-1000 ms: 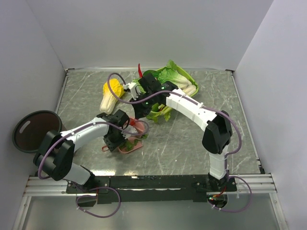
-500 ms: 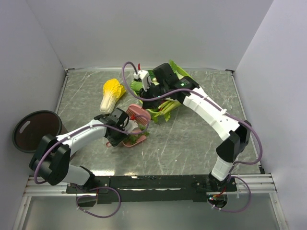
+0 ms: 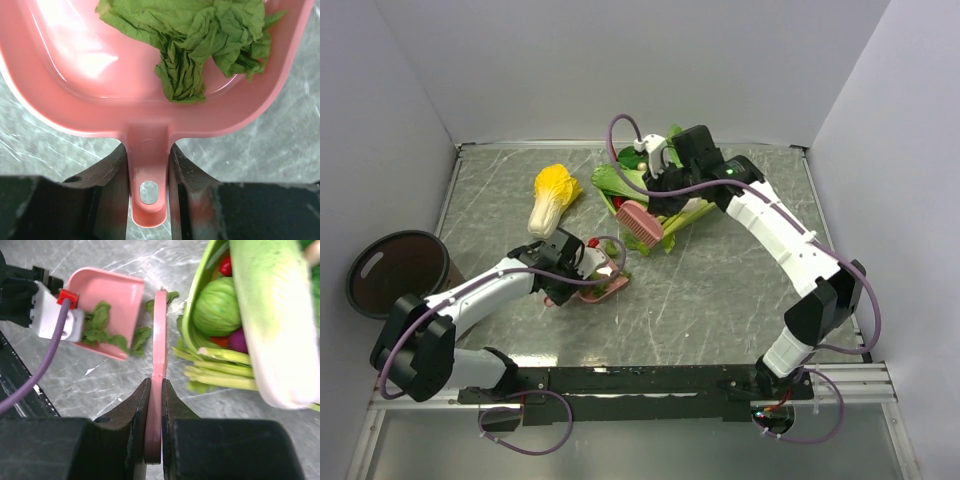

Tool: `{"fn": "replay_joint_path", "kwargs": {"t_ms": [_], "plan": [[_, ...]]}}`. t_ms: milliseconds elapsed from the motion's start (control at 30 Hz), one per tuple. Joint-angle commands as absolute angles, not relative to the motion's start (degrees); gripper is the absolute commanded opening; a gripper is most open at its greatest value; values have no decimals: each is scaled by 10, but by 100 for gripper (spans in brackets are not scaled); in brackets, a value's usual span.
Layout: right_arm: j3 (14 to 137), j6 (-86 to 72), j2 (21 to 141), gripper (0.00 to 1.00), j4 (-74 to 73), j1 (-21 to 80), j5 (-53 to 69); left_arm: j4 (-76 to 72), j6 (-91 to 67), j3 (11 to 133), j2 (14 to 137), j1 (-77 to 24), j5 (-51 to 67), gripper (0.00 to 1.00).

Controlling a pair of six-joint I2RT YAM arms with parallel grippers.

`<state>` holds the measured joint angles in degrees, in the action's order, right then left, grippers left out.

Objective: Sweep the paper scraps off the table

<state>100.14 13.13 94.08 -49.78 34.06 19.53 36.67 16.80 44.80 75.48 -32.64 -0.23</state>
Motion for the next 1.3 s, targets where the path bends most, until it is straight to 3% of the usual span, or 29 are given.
{"fn": "replay_joint_path", "kwargs": {"t_ms": [0, 233, 533, 733, 933, 1267], "plan": [[1002, 143, 895, 0, -490, 334, 214, 396, 165, 448, 742, -323, 2, 1], [995, 114, 944, 0, -475, 378, 179, 533, 223, 501, 715, -321, -22, 1], [955, 101, 1023, 0, -470, 430, 84, 543, 204, 473, 778, -322, -18, 1], [961, 71, 1060, 0, -468, 433, 153, 495, 189, 461, 786, -327, -7, 1], [1039, 60, 1078, 0, -479, 432, 385, 454, 178, 479, 824, -341, 7, 1], [993, 109, 987, 0, -490, 418, 268, 404, 178, 459, 809, -341, 20, 1]]}}
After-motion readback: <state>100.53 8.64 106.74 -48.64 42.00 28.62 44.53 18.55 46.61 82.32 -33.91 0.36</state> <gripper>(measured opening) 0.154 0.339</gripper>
